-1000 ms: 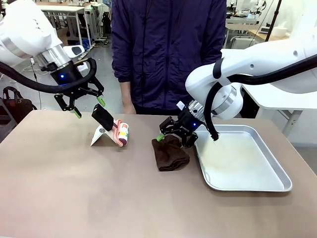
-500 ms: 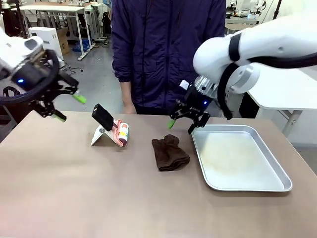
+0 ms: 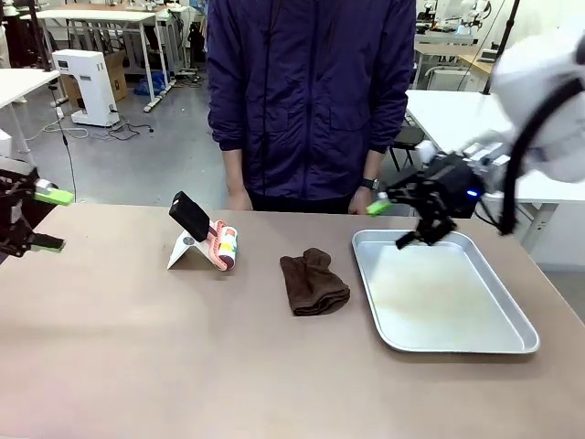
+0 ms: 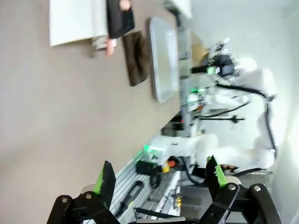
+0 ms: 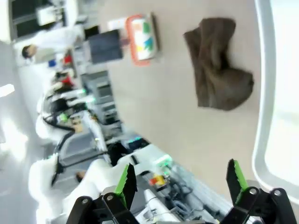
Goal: Clean the surface of the table.
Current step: Return the Lint Roller and towel to their original positions.
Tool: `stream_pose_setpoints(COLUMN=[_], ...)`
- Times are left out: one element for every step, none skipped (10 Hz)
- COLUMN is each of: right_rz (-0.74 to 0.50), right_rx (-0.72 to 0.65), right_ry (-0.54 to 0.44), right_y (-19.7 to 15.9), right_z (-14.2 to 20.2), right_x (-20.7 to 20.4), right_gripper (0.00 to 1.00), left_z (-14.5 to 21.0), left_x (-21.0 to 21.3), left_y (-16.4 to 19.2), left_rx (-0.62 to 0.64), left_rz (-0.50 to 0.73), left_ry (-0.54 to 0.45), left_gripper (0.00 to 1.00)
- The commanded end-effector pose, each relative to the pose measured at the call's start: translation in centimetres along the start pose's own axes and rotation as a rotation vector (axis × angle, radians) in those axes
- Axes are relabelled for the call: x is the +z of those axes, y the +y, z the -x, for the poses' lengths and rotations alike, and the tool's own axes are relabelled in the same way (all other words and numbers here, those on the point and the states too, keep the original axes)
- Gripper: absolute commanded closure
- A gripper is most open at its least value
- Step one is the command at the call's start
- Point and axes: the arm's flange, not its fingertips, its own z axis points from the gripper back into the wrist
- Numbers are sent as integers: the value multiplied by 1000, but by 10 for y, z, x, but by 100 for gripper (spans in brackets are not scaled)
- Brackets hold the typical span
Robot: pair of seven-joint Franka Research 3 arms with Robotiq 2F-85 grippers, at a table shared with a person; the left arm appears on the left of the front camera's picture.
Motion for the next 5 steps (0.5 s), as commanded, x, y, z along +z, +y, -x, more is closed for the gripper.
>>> stream_pose_setpoints(right_rz=[-204,-297,-371,-416,-451], right_rx=[-24,-51,-99,-134,-172], right_ry=[-48,-105,-192,-285,-354], right_y=[-52,-80,-107,-128,-143], right_z=[22,26,29,35,39], right_x=[39,60,77,88,94], right_gripper=[0,0,0,0,0], left_z=[-35,-46,-54,-61,-66], left_x=[2,5,6,6,7], left_y=[28,38,45,48,51], left_rx=[-38,-79,-76,-77,-94], left_rz=[147,206,202,180,151], left_ry=[-63,-76,-125,-147,-148], left_gripper=[0,0,0,0,0])
